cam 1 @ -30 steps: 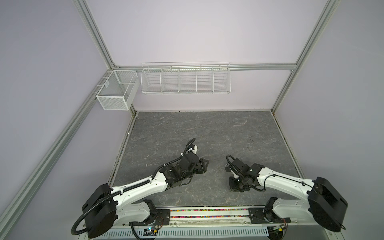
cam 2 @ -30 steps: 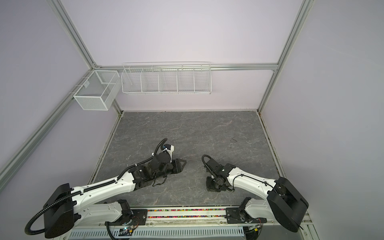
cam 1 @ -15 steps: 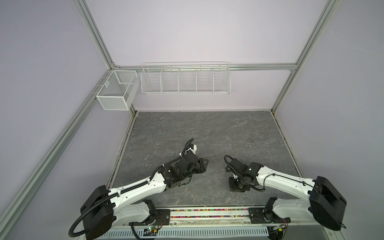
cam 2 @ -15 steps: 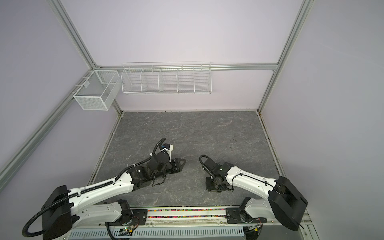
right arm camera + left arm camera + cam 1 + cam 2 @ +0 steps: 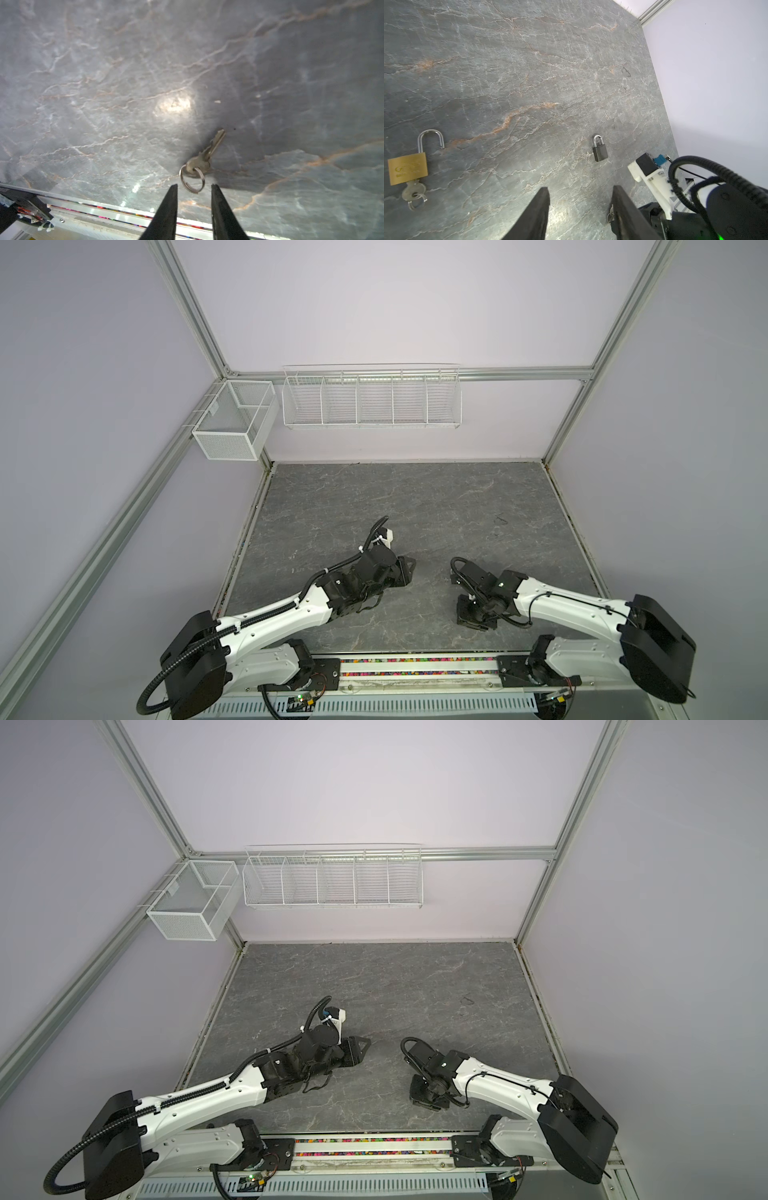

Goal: Unlock with the key
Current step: 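Grasp the key ring with the right gripper and lift the key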

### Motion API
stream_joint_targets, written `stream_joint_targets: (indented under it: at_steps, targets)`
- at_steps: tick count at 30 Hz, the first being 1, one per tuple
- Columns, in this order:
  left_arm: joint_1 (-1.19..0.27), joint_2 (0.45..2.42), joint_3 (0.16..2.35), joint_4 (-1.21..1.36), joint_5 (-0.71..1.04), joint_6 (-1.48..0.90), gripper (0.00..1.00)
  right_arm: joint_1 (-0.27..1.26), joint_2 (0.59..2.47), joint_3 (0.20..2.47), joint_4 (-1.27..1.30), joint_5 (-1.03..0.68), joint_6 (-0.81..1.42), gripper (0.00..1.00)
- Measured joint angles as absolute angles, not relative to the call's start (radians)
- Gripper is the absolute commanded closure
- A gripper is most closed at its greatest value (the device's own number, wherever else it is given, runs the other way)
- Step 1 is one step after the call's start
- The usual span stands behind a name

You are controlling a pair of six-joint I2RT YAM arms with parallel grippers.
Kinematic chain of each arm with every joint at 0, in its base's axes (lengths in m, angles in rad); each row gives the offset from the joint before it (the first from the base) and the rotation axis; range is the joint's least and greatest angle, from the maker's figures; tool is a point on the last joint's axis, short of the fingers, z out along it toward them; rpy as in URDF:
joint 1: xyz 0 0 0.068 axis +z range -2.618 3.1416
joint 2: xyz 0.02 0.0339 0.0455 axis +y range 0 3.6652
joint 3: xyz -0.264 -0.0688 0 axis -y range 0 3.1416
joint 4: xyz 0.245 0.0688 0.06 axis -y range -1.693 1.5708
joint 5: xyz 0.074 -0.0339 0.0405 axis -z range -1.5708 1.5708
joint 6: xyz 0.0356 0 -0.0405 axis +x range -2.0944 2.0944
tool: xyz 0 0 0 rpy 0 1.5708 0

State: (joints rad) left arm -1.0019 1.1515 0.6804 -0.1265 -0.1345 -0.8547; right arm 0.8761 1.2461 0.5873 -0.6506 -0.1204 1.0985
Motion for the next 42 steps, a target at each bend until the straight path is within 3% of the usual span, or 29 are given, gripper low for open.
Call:
stream_joint_targets:
  at_steps: [13,35,42]
  targets:
    - [-1.002,1.116,0.680,-0.138,-0.143,-0.830,0.50,0.882,1.254,0.573,-0.614,-0.115,1.197,0.77]
    - [-1.002,1.069,0.651,-0.155,-0.170,-0.825,0.50,0.879,1.314,0.641,-0.635,-0.034,1.154,0.93]
    - [-1.002,1.066,0.651,-0.155,-0.172,-0.825,0.49,0.878,1.317,0.657,-0.668,-0.019,1.121,0.91]
